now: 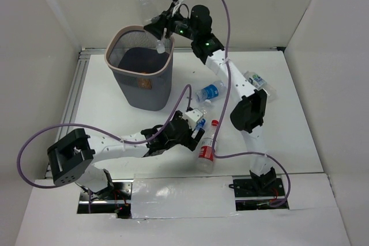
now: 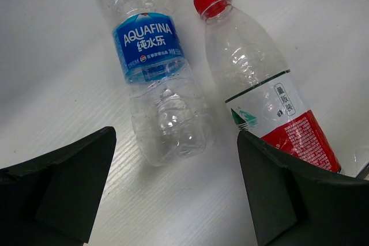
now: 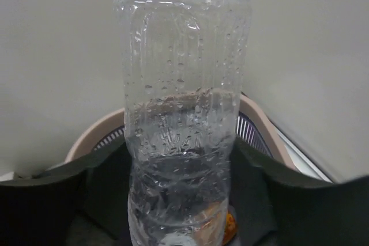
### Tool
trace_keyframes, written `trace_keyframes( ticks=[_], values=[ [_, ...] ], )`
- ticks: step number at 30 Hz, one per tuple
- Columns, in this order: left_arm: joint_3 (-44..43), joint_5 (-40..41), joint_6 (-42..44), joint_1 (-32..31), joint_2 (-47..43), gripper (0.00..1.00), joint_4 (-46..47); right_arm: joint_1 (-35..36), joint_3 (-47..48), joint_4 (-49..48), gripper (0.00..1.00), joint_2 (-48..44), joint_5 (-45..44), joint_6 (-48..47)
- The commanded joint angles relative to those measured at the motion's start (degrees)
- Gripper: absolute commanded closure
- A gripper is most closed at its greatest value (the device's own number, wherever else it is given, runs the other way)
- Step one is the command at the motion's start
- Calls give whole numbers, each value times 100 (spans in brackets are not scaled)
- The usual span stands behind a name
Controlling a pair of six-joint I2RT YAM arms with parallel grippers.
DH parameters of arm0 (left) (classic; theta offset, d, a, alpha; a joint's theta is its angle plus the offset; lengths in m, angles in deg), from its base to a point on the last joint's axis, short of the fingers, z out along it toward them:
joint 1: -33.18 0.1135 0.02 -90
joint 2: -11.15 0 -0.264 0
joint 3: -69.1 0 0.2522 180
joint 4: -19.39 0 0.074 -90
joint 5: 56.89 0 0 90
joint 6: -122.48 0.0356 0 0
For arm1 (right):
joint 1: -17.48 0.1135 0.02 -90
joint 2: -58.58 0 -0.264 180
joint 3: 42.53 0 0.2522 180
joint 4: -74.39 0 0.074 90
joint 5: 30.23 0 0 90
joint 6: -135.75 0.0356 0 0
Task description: Put the plastic bottles in the bin
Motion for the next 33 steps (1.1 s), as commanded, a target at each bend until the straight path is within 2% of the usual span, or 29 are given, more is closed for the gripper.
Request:
trace_keyframes(
  ticks=[1, 4, 6, 11, 15, 19, 20, 21, 23, 26, 27, 28, 29, 30, 31, 33],
  values=[
    [95, 164, -160, -31, -191, 1, 347, 114, 141, -578, 29, 33, -78, 369],
    [96, 216, -212, -31, -191, 1, 399, 44, 140, -517, 4, 86, -78, 370],
    [96, 217, -212, -31, -113, 1, 400, -35, 140, -517, 0, 86, -78, 370],
    [-115, 270, -107, -31, 221, 1, 461, -474, 413, -150, 0, -457, -78, 422],
    [-423, 331, -54, -31, 572, 1, 514, -1212, -227, 537, 0, -1134, -104, 327],
    [-835, 392, -1, 21, 1020, 2, 514, -2238, -1735, 1213, 30, -2151, 308, -155],
    [-914, 393, -1, 83, 1126, 3, 514, -2389, -1993, 1563, 44, -2320, 492, -332],
    [-985, 340, -1, 83, 1327, 5, 514, -2530, -2248, 1749, 48, -2487, 546, -490],
    [-1152, 340, -1, 136, 1504, 8, 452, -2873, -2995, 2283, 50, -2953, 843, -982],
    [-1223, 340, -1, 189, 1689, 22, 382, -3146, -3953, 2830, 39, -3568, 1012, -1755],
    [-1223, 340, -54, 189, 1689, 29, 382, -3199, -4199, 2893, 30, -3735, 1012, -2018],
    [-1171, 340, -54, 189, 1689, 45, 382, -3269, -4680, 2893, 25, -4067, 1012, -2099],
    [-1170, 340, -54, 189, 1689, 50, 443, -3270, -4911, 2833, 19, -4227, 777, -2161],
    [-1170, 340, -54, 189, 1689, 54, 444, -3357, -5122, 2736, 4, -4368, 601, -2074],
    [-1170, 340, -54, 189, 1689, 62, 383, -3514, -5481, 2648, 0, -4570, 373, -2021],
    [-1170, 340, 7, 189, 1689, 68, 321, -3726, -5669, 2577, 0, -4633, 318, -2021]
  ],
)
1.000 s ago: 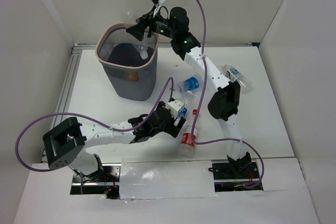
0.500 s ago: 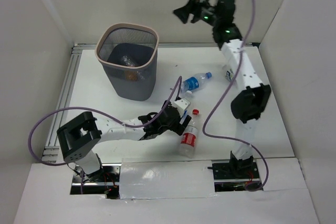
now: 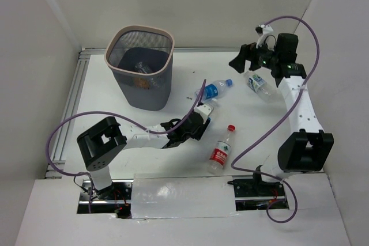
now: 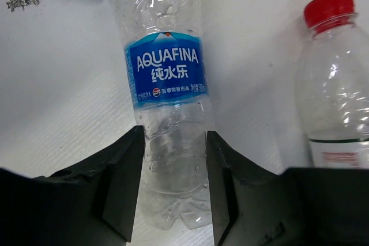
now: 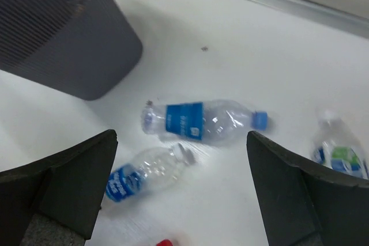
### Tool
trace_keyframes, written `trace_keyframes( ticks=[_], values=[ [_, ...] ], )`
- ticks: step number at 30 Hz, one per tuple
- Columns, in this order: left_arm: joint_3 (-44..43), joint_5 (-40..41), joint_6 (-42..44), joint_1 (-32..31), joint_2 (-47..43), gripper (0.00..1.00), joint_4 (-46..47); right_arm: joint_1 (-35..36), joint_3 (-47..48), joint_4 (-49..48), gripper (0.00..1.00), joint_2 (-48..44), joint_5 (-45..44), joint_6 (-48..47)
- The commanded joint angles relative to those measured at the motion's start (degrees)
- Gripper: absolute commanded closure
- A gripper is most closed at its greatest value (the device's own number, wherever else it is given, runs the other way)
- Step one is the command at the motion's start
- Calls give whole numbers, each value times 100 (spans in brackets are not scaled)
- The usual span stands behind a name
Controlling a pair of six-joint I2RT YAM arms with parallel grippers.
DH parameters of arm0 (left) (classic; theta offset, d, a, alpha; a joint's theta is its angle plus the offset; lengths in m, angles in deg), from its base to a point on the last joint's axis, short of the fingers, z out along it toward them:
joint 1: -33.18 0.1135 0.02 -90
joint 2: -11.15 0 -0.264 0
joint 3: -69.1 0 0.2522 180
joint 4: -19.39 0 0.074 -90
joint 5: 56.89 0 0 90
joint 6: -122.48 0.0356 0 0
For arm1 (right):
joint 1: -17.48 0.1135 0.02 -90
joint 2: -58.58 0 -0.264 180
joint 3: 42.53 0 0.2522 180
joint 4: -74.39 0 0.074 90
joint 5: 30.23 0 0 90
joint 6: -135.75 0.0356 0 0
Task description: Put the plastic bottles in the bin
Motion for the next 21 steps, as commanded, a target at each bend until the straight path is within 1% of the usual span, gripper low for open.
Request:
trace_keyframes(
  ticks=[1, 4, 8, 9, 16, 21],
  values=[
    [-136, 8, 147, 5, 35, 71, 71, -546, -244, 5, 0, -321, -246, -266],
    [-189, -45, 148, 5, 35, 82, -34, -837, -297, 215, 0, -181, -299, -318],
    [-242, -45, 200, 5, -228, 90, -86, -1302, -428, 277, 0, -119, -247, -441],
    [-242, -45, 200, 5, -394, 92, -139, -1304, -429, 277, 0, -119, -246, -442],
    [-304, -98, 420, 5, -1063, 93, -271, -1436, -772, 163, 0, -171, -369, -608],
    [-637, -98, 596, 5, -1520, 95, -438, -1488, -886, 163, 0, -171, -369, -608]
  ],
)
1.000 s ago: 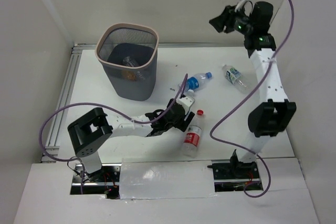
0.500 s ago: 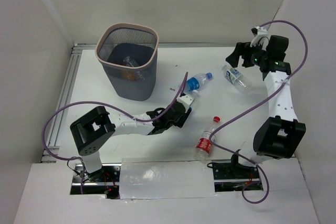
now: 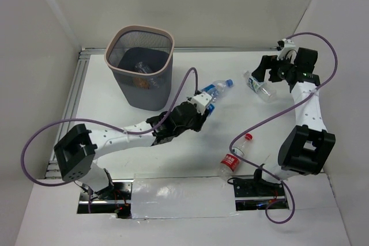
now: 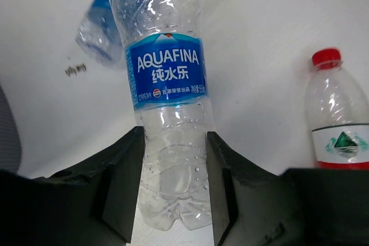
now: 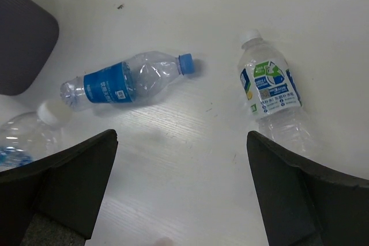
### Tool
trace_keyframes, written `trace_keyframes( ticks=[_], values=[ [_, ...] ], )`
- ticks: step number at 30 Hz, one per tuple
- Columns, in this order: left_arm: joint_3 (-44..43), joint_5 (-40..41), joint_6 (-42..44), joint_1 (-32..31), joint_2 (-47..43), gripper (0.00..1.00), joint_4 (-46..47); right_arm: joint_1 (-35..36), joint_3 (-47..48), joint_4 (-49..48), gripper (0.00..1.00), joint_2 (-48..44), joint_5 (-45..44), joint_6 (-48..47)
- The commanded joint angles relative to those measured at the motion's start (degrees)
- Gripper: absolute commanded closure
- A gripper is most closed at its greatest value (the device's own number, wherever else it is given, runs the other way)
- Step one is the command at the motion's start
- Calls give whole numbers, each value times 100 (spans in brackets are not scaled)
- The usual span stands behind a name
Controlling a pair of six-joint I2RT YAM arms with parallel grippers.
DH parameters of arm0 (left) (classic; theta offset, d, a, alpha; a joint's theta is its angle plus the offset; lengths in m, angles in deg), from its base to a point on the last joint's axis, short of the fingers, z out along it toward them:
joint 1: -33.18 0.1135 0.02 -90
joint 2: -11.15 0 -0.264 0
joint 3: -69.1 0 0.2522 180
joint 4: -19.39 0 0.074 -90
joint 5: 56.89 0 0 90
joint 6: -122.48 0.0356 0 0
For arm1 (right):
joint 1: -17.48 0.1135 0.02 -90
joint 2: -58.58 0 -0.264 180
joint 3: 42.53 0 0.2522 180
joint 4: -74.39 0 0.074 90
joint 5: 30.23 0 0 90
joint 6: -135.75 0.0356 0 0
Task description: Put the plastic bottles in the bin
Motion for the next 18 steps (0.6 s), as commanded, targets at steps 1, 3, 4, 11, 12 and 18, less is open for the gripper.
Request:
trace_keyframes(
  ticks=[1, 3, 4, 11, 12, 18],
  values=[
    [-471, 63, 292, 3, -541, 95, 99, -48, -75, -110, 0, -110, -80, -104],
    [-769, 265, 537, 3, -735, 95, 99, -48, -75, -110, 0, -163, -159, -156],
    [-892, 266, 617, 90, -823, 95, 186, -48, -136, -110, 0, -163, -264, -156],
    [-2185, 416, 758, 1118, -1140, 95, 581, -48, -497, -348, 4, -163, -792, -419],
    [-2273, 416, 758, 1250, -1140, 95, 670, -48, -497, -348, 4, -111, -862, -490],
    [-2792, 896, 854, 2217, -930, 95, 987, -101, -716, -400, 4, -58, -916, -543]
  ],
)
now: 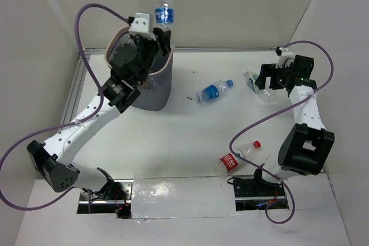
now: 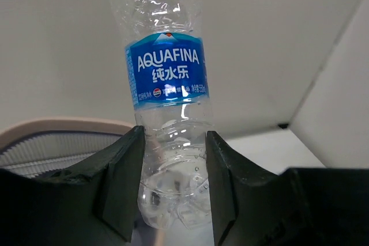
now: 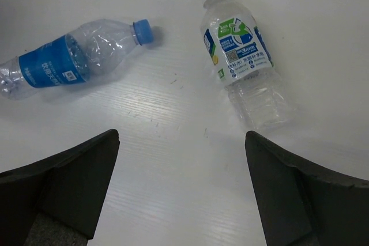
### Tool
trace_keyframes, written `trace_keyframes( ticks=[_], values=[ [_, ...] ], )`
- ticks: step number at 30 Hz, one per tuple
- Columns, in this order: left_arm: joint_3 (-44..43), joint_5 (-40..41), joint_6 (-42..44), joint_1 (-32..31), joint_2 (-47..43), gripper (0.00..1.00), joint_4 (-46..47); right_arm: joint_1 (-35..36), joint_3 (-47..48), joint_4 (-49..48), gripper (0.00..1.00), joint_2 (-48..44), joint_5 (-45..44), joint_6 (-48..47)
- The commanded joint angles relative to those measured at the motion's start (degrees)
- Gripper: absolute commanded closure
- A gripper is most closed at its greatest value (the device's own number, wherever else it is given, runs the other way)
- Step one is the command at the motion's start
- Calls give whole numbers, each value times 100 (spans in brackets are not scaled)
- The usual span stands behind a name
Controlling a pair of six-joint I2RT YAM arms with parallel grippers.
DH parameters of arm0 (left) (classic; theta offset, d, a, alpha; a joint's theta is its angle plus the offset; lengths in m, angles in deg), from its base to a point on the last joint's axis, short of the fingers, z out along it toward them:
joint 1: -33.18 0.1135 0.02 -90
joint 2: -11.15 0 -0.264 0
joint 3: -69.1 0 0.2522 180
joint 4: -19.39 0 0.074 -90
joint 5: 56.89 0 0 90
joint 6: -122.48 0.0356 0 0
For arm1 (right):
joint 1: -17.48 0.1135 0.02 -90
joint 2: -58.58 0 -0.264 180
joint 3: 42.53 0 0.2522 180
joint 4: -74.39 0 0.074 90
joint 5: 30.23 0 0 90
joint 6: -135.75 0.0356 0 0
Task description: Put the plastic bottles in the bin
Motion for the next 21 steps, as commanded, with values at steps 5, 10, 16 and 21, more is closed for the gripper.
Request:
trace_keyframes(
  ticks=[5, 10, 16, 21],
  values=[
    [3, 664, -20, 958, 340, 93, 309, -39, -127, -364, 1, -5, -245, -194],
    [162, 1007, -134, 1239, 497, 81, -25, -39, 242, -416, 1, 416, -518, -299],
    [215, 726, -135, 1512, 446, 8, -123, -39, 909, -251, 1, 1110, -755, -386],
    [-92, 103, 58, 1451, 191, 0, -175, 136, 1033, -328, 1, 1357, -1124, -492]
  ],
)
